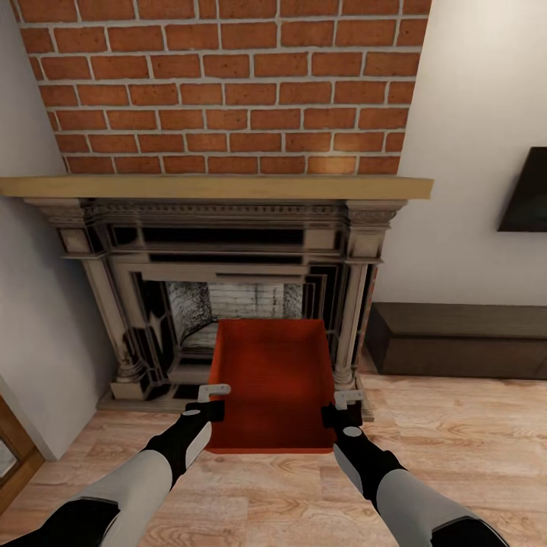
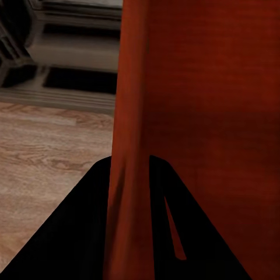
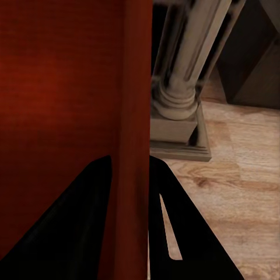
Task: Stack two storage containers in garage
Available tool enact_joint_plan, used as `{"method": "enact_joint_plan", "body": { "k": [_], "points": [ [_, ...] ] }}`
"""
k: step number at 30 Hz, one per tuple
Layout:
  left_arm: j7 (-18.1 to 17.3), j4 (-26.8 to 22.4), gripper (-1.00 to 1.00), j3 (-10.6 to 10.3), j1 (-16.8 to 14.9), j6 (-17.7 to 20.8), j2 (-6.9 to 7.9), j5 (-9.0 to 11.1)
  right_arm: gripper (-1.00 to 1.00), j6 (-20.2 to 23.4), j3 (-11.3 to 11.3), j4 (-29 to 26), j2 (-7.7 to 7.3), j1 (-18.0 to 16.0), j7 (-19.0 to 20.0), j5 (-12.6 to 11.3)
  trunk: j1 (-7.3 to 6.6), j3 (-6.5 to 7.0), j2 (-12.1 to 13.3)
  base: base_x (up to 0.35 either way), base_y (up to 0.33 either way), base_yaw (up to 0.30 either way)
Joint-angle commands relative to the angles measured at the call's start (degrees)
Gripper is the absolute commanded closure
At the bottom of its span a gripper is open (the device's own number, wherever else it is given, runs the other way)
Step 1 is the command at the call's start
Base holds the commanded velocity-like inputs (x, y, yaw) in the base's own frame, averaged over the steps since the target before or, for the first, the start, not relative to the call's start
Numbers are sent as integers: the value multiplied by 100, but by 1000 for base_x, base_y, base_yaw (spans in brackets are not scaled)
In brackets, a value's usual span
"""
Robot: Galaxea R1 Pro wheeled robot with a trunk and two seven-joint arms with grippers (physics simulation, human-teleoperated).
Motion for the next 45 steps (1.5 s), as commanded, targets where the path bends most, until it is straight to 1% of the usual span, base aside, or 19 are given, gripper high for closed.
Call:
{"method": "enact_joint_plan", "body": {
  "k": [1, 4, 13, 21, 24, 45],
  "points": [
    [38, -32, 100, 124, -6, 33, 109, 25, 100, -18, -27, 9, -14, 2, -42, -56, 0, -6, -4, 0, 0, 0],
    [38, -32, 100, 124, -6, 33, 109, 25, 100, -24, -27, 9, -13, 16, -52, -56, 0, -2, -4, 0, 0, 0],
    [38, -32, 100, 131, -6, 33, 109, 25, 100, -29, -36, 9, -13, 23, -178, -64, 0, 69, -4, 0, 0, -51],
    [38, -32, 100, 131, -6, 33, 109, 25, 100, -25, -36, 34, -13, 27, -183, -65, 0, 138, -4, 0, 0, -65],
    [38, -32, 100, 133, -6, 33, 109, 25, 100, -30, -36, 165, -13, 24, -183, -57, 0, 164, -4, 0, 0, -65],
    [38, -32, 100, 133, -6, 33, 109, 25, 100, -27, -63, 176, -20, 23, -183, -56, 0, 344, -4, 0, 0, -65]
  ]
}}
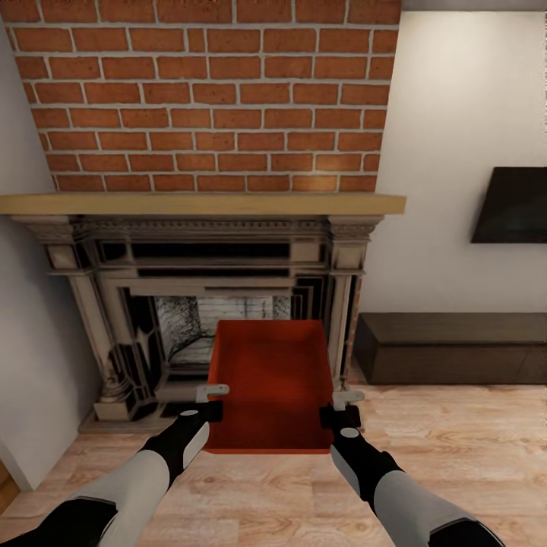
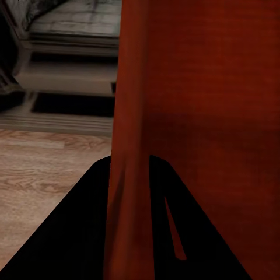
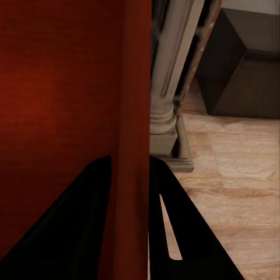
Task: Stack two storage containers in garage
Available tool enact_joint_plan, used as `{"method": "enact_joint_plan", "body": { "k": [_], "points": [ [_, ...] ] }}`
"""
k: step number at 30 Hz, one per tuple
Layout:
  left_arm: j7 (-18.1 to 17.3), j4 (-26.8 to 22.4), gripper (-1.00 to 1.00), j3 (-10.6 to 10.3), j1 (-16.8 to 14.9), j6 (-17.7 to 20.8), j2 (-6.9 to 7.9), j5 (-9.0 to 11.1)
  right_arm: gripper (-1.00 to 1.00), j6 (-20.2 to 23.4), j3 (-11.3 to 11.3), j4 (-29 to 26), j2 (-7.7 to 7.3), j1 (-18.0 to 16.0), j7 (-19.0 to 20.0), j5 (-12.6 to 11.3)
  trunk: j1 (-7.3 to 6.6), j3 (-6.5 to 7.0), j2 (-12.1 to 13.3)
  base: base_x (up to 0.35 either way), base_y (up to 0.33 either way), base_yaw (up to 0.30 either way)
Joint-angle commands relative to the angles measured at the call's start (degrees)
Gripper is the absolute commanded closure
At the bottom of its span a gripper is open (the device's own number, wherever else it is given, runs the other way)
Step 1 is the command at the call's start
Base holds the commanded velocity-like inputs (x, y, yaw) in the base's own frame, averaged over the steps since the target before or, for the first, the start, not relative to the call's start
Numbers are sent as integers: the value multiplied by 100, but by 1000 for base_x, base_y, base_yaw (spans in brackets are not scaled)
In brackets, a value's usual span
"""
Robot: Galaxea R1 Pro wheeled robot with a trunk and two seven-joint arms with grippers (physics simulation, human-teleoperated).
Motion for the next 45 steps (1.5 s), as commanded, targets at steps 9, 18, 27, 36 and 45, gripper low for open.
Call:
{"method": "enact_joint_plan", "body": {
  "k": [9, 18, 27, 36, 45],
  "points": [
    [89, -40, 100, 273, -7, 42, 38, -93, 100, -28, -89, 205, -80, -4, -70, -65, 0, 56, -4, 0, 0, -78],
    [89, -40, 100, 273, -7, 42, 38, -93, 100, -28, -89, 205, -80, -4, -80, -62, 0, 60, -4, 0, 0, -7],
    [89, -40, 100, 273, -7, 42, 38, -93, 100, 55, -89, 203, -80, -4, -80, -64, 0, 61, -4, 0, 0, 0],
    [89, -40, 100, 273, -7, 42, 38, -93, 100, 94, -79, 196, -89, -4, -175, -472, 0, 61, -4, 0, 0, -69],
    [89, -40, 100, 271, -7, 42, 38, -93, 100, 95, -82, 196, -80, -4, -229, -489, 0, 61, -4, 0, 0, -245]
  ]
}}
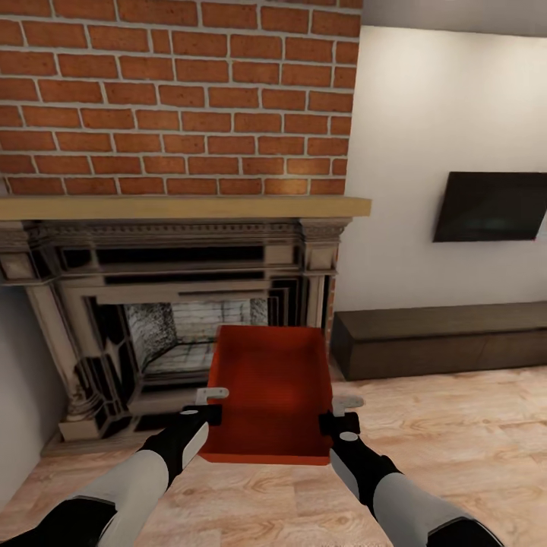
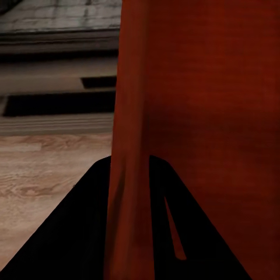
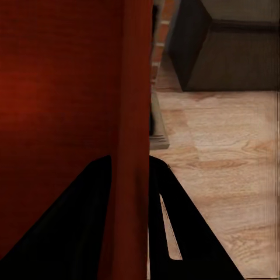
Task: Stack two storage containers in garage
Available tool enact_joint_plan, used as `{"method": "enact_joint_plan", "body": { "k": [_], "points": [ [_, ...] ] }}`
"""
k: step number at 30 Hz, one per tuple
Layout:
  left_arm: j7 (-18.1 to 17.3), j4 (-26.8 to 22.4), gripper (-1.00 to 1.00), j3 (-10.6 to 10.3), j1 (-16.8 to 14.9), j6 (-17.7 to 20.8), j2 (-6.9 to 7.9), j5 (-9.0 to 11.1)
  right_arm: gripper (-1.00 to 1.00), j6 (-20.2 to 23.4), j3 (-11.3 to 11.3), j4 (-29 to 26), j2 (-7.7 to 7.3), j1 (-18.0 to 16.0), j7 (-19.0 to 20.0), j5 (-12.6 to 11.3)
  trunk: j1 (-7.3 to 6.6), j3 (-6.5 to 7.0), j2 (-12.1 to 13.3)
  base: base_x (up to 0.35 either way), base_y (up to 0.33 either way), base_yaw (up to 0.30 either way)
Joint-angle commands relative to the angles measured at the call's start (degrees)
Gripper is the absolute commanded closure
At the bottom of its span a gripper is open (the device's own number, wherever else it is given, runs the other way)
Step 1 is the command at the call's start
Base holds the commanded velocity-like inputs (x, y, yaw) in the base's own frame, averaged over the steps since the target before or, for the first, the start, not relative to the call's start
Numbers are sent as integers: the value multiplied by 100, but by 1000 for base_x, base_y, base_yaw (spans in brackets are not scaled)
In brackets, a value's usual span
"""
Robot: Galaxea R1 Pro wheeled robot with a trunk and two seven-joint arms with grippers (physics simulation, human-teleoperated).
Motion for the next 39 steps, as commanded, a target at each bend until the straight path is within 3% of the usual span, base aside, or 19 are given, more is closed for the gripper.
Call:
{"method": "enact_joint_plan", "body": {
  "k": [1, 32, 39],
  "points": [
    [66, -35, 100, 346, -4, -327, 9, -61, 100, -35, -328, 20, -93, -4, -211, -103, 0, -7, -4, 0, 0, -250],
    [66, -35, 100, 331, -4, -327, 2, -66, 100, -26, -332, 20, -93, -4, -211, -103, 0, -7, -4, 0, 0, -250],
    [66, -27, 100, 331, -4, -327, 0, -62, 100, -26, -335, 20, -93, -4, -211, -103, -154, 119, 276, 0, 0, -250]
  ]
}}
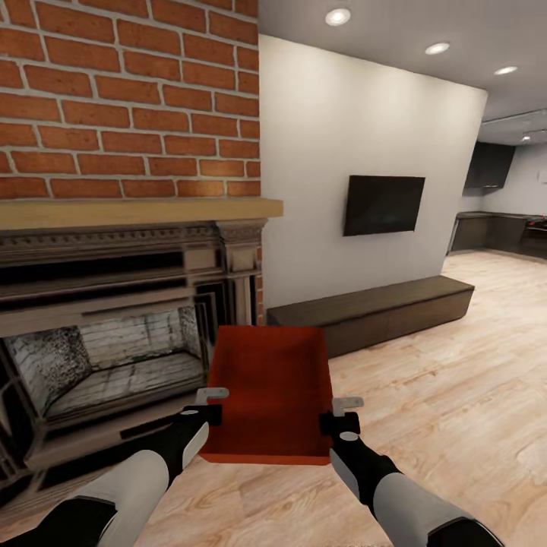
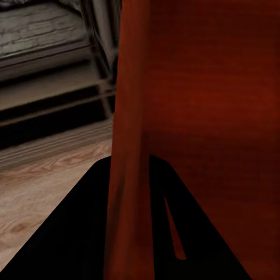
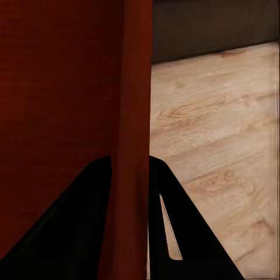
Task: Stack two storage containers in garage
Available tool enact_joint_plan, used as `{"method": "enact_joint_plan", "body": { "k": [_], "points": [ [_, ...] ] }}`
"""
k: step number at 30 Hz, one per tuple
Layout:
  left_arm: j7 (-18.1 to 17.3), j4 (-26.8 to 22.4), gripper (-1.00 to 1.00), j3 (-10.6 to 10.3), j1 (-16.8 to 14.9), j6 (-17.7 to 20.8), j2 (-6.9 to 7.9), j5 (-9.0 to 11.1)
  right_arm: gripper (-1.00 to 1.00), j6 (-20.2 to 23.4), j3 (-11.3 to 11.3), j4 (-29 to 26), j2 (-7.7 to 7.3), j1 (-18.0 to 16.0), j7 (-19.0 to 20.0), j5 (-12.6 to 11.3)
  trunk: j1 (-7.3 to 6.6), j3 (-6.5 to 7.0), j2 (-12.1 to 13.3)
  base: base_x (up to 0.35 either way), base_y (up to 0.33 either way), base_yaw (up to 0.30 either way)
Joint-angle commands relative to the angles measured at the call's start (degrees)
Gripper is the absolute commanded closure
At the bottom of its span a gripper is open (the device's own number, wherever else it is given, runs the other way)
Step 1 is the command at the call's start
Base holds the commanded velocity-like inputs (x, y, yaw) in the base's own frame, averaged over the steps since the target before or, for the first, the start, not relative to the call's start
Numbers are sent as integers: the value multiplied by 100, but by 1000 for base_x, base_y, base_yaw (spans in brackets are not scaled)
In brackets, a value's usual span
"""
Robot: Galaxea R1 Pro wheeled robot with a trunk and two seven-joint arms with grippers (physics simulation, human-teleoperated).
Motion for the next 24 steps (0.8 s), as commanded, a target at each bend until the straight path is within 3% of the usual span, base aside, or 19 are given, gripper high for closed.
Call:
{"method": "enact_joint_plan", "body": {
  "k": [1, 11, 24],
  "points": [
    [64, -35, 100, 304, -4, -322, 8, -48, 100, -35, -331, 24, -88, -4, -219, -110, -23, 11, 37, 0, 0, -250],
    [64, -34, 100, 303, -4, -322, 8, -48, 100, -35, -326, 24, -88, -3, -219, -110, -242, 191, 438, 0, 0, -230],
    [64, -34, 100, 304, -4, -314, 8, -48, 100, -35, -320, 24, -93, -4, -219, -110, -528, 424, 960, 0, 0, -17]
  ]
}}
